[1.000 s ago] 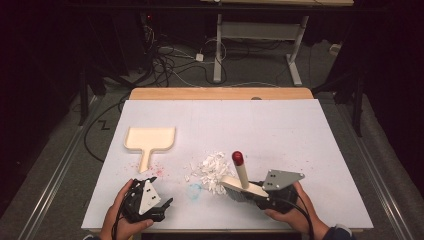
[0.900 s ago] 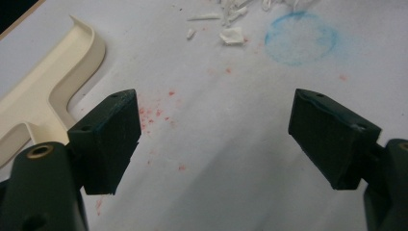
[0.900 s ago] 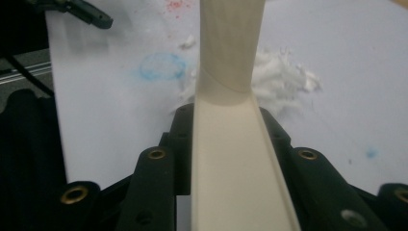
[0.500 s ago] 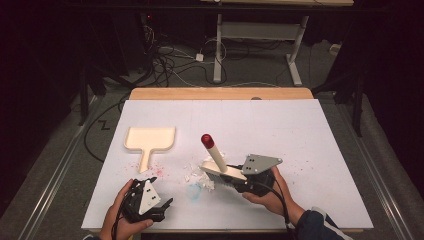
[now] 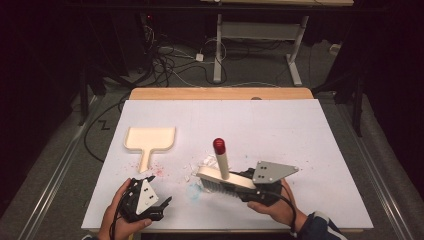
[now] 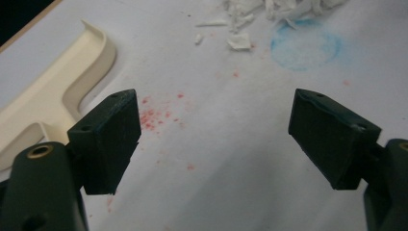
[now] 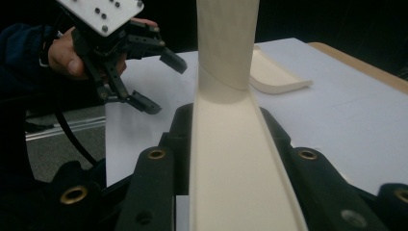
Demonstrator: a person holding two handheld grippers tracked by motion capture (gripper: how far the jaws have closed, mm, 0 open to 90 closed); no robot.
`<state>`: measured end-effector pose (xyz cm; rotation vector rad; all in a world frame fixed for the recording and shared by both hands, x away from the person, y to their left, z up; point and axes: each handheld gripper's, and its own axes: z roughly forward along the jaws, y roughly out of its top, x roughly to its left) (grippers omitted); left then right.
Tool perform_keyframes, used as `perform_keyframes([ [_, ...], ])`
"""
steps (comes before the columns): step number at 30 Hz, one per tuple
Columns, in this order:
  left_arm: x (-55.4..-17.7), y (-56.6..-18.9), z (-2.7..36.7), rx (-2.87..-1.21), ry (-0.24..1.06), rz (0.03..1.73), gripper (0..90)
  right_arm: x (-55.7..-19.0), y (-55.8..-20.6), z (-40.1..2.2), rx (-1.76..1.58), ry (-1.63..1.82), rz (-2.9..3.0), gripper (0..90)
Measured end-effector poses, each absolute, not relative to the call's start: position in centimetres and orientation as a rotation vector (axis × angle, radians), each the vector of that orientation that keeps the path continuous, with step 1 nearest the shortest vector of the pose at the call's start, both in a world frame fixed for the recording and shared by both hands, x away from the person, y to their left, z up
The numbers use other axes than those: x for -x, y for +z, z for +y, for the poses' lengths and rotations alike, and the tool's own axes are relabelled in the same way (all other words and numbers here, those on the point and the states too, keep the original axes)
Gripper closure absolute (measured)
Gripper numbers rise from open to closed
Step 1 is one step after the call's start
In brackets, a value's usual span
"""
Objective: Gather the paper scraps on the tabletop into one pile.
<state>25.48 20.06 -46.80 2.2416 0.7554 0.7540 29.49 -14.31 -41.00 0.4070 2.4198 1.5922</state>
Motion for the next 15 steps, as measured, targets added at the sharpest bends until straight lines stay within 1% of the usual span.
perform_keyframes([
  [4, -25.6, -46.4, 20.9, -2.186, 0.763, 0.796, 17.7, -29.3, -43.3, -10.8, -0.412, 1.619, 2.43, 67.9],
  [8, -25.5, -46.3, 21.2, -2.18, 0.766, 0.795, 17.7, -29.8, -45.6, -8.1, -0.47, 1.599, 2.415, 68.0],
  [11, -25.5, -46.4, 21.1, -2.181, 0.756, 0.795, 18.0, -30.5, -46.3, -7.3, -0.487, 1.578, 2.362, 68.0],
  [15, -25.4, -46.4, 21.1, -2.184, 0.747, 0.789, 18.0, -31.6, -46.3, -7.6, -0.516, 1.517, 2.324, 68.0],
])
